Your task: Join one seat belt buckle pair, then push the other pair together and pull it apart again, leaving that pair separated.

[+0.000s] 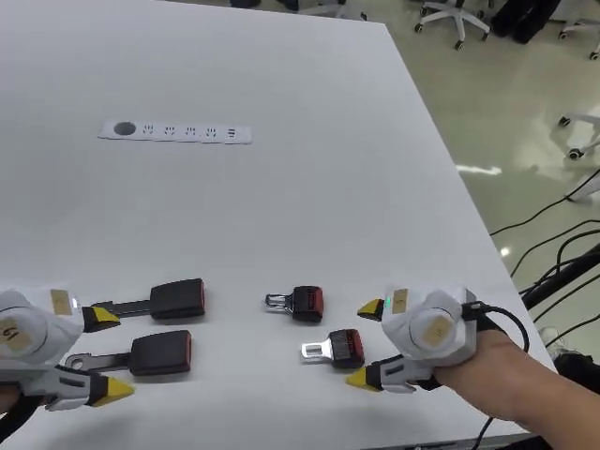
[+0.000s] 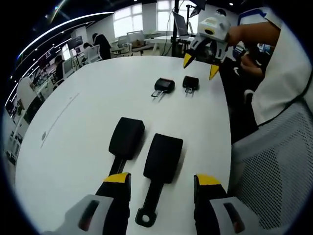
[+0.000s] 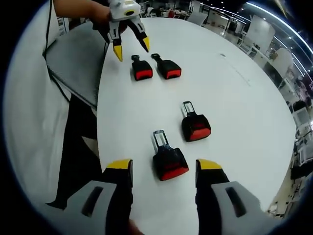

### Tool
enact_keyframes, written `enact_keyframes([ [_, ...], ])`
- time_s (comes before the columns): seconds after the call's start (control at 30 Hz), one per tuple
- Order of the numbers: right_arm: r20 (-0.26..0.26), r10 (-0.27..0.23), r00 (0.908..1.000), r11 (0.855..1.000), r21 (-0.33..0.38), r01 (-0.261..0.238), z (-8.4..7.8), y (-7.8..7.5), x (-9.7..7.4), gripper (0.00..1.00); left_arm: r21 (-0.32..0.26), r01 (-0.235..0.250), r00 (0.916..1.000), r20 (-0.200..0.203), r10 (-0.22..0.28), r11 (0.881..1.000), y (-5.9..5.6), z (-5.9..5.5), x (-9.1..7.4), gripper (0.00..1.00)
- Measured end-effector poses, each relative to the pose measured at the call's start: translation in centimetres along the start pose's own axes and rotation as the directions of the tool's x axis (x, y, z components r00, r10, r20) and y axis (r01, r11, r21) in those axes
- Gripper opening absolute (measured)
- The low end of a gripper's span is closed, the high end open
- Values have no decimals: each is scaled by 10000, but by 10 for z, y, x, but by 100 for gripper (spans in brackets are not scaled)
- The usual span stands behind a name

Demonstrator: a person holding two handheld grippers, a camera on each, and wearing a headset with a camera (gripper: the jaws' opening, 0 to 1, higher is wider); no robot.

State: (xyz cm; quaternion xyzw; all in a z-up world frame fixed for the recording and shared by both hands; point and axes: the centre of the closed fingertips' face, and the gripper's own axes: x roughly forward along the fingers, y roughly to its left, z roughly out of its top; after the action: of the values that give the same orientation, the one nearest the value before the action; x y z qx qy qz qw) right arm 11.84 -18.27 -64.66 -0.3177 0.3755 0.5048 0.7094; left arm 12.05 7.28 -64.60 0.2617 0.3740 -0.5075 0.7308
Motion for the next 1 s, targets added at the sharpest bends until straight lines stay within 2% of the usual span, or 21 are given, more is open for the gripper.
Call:
enact_keyframes([
  [0.1,-100,67,9999,9999,-96,-68,-3,-3,8,49,219,182,9997,-155,-179,9996,2,0,8,51],
  [0.2,-201,254,9995,9996,-112,-256,-5,-4,14,46,220,314,9995,-109,-312,9993,3,4,13,51],
  [0.23,-251,489,9985,9987,-155,-493,-4,-1,15,44,235,364,9993,-122,-361,9991,3,5,16,51],
  [0.27,-282,539,9981,9983,-188,-545,-6,-1,18,42,517,436,9990,-159,-428,9977,3,5,18,51],
  [0.33,-360,617,9974,9976,-283,-627,-9,-2,23,41,800,581,9976,-412,-549,9951,2,3,21,48],
  [0.4,-422,712,9966,9967,-351,-727,-12,-4,28,41,845,689,9962,-598,-639,9940,3,0,25,47],
  [0.57,-675,898,9937,9941,-555,-936,-15,-7,33,40,821,876,9938,-758,-815,9928,7,-4,31,46],
  [0.67,-765,1014,9919,9924,-618,-1062,-18,-10,36,39,1009,1167,9911,-755,-1094,9880,6,-4,33,40],
  [0.77,-939,1033,9902,9908,-776,-1107,-22,-12,38,40,1069,1354,9875,-954,-1254,9850,4,-3,34,36],
  [0.83,-1123,1290,9853,9864,-880,-1391,-24,-8,37,38,1210,1464,9861,-961,-1352,9818,4,-3,34,35],
  [1.0,-1261,1393,9822,9821,-1097,-1533,-25,-8,36,34,1471,1751,9796,-1250,-1573,9735,4,-7,39,33],
])
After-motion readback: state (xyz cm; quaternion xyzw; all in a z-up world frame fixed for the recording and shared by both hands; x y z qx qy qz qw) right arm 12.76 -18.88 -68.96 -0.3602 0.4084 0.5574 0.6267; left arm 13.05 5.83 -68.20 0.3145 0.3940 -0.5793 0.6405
